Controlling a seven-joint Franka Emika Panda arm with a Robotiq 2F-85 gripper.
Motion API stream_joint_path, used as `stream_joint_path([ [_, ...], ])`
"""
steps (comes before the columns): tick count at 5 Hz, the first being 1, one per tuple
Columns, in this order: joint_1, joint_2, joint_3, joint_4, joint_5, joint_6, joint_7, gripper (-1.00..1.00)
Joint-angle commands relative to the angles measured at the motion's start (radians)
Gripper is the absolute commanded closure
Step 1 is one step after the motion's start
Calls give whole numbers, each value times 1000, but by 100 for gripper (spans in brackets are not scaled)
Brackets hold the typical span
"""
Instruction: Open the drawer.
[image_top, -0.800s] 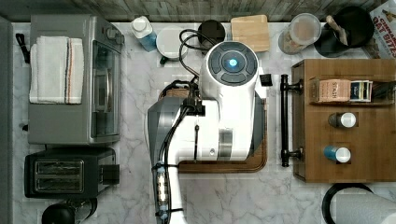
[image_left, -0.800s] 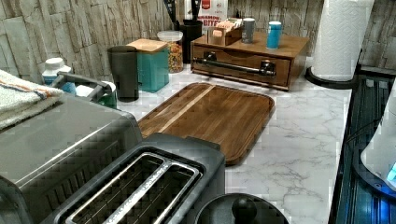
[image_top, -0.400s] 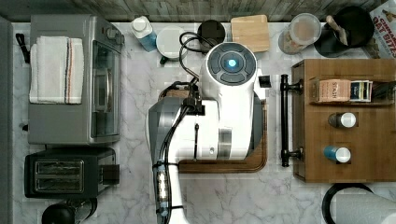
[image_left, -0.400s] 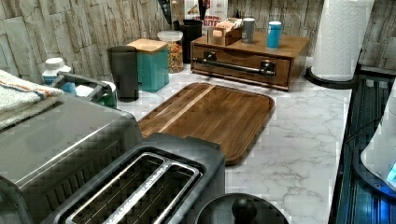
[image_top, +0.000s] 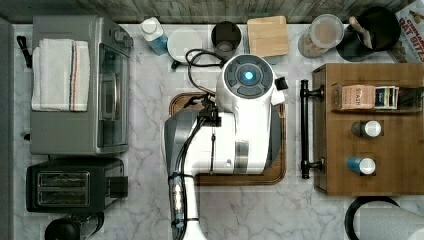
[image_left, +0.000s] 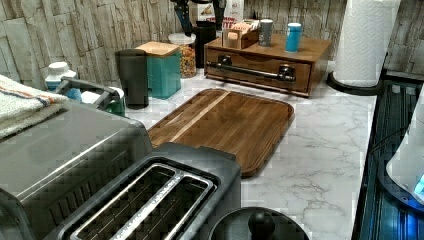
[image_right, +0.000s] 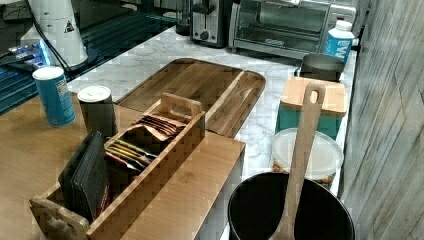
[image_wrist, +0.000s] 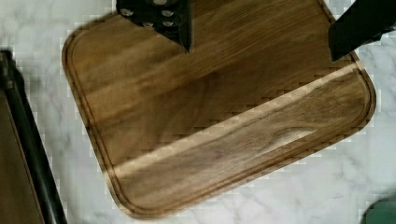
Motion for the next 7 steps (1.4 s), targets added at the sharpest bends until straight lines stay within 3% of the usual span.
stream_joint_path([
  [1,-97,-71,-122,-124,-69,226,-455,-100],
  [3,-108,4,-202,-147,-20,376,-668,-100],
  [4,-79,24,-254,-171,3,430,-733,-100],
  [5,-119,13,-229,-215,24,484,-785,-100],
  [7,-141,-25,-210,-286,58,527,-790,-100],
])
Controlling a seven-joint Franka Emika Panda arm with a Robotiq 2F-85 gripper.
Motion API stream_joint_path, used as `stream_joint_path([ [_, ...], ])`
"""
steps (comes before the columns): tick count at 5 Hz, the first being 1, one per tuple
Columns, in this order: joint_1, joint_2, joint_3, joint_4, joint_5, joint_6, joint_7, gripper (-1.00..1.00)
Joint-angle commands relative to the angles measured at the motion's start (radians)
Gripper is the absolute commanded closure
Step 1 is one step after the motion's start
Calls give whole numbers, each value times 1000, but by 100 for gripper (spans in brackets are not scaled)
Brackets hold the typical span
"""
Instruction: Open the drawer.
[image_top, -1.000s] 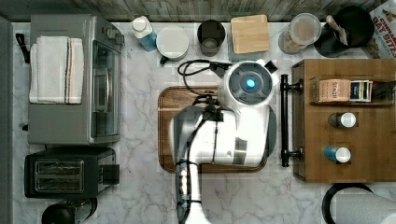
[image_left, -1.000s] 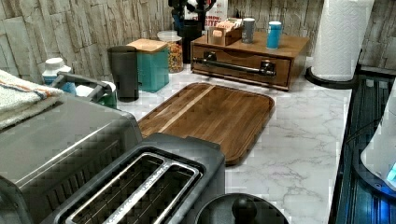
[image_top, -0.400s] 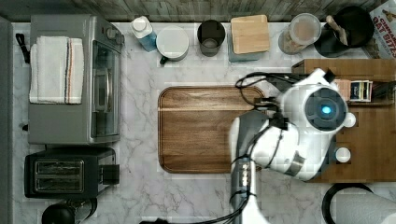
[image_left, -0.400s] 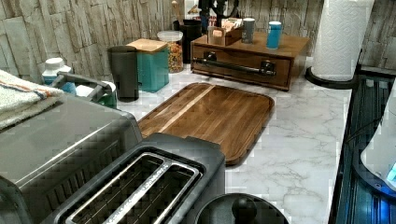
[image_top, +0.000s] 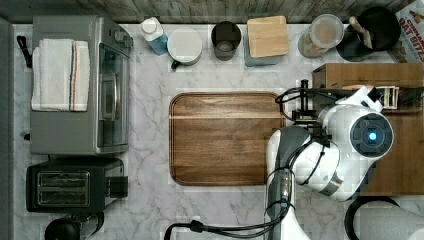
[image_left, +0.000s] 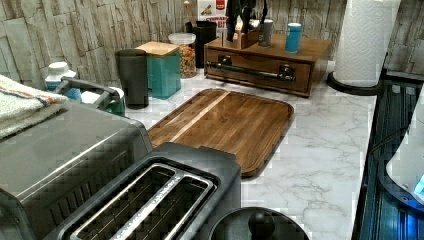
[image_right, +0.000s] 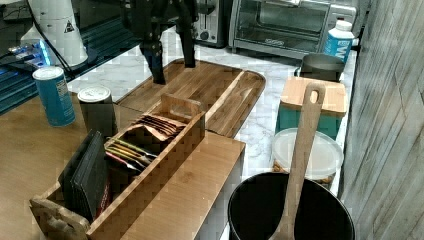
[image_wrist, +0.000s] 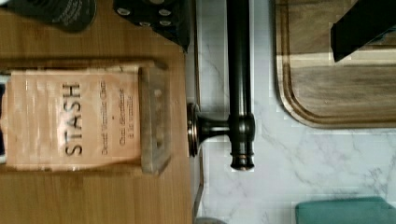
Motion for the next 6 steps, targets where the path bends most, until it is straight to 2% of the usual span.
stream_joint_path([
  [1,24,-55,23,-103,21,37,-40,-100],
  [2,9,-39,27,-148,21,137,-80,-100],
  [3,8,1,22,-118,-47,131,-1,-100],
  [6,30,72,0,-141,-65,225,97,-100],
])
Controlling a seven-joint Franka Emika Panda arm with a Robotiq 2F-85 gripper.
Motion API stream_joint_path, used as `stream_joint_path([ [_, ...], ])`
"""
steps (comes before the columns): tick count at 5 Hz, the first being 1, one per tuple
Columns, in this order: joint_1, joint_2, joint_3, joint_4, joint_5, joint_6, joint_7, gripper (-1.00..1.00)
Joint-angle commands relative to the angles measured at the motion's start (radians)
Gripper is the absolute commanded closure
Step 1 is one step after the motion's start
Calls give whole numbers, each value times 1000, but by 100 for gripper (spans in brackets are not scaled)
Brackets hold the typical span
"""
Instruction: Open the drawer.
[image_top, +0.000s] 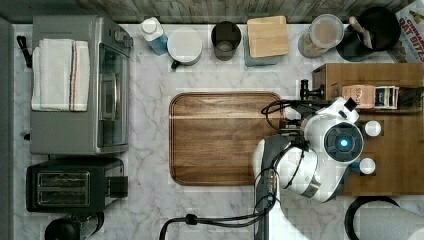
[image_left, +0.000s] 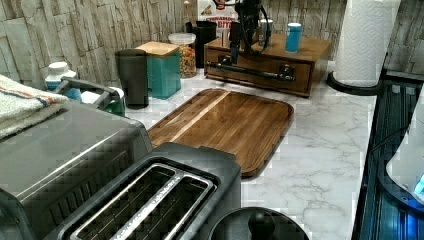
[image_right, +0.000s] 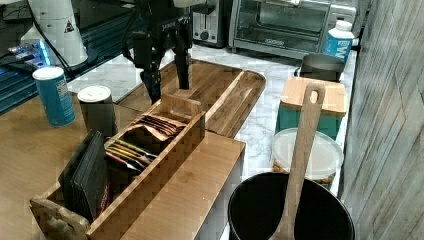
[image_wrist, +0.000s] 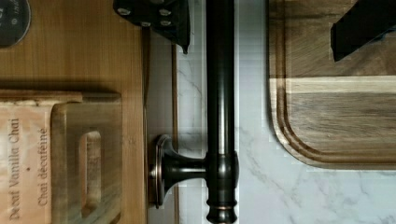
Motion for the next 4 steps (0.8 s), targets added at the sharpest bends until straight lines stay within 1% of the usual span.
stream_joint_path([
  [1,17,64,-9,-13,-45,89,82,-100],
  [2,18,91,-15,-13,-77,125,86,-100],
  [3,-14,118,11,-12,-13,153,13,-100],
  [4,-27,131,27,-10,1,157,-12,-100],
])
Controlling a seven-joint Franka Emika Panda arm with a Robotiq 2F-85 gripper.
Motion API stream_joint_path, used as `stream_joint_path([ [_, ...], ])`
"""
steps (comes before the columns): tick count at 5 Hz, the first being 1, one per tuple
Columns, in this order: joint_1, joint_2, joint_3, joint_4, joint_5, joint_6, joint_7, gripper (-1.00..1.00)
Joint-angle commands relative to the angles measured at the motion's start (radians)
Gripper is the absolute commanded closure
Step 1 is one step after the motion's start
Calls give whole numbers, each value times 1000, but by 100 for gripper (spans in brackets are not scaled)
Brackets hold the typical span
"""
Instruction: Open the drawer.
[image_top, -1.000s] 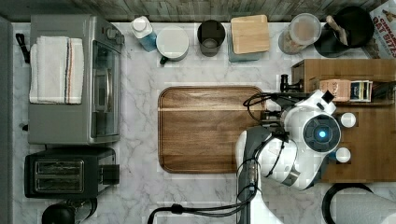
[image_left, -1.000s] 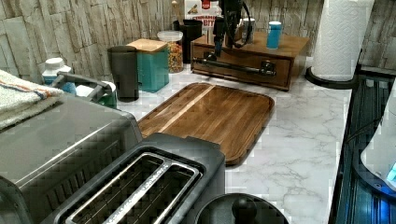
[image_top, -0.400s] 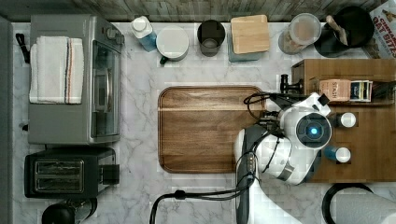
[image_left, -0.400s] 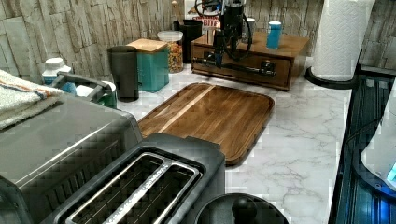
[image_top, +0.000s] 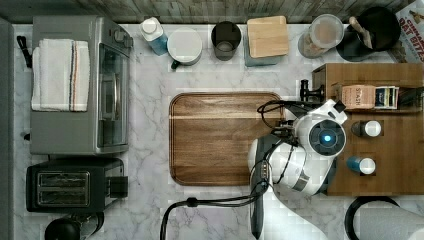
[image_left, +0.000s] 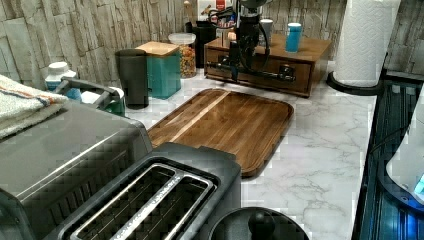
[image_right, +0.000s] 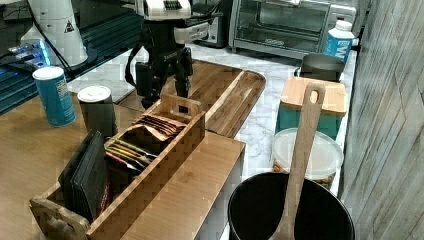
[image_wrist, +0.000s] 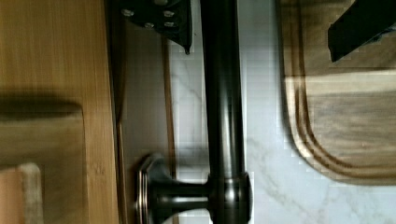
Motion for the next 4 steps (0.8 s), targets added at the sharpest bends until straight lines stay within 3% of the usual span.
stream_joint_path([
  [1,-32,43,25,27,32,9,-125,-100],
  [3,-57,59,53,31,119,-4,-190,-100],
  [4,-9,18,20,18,110,-71,-147,-100],
])
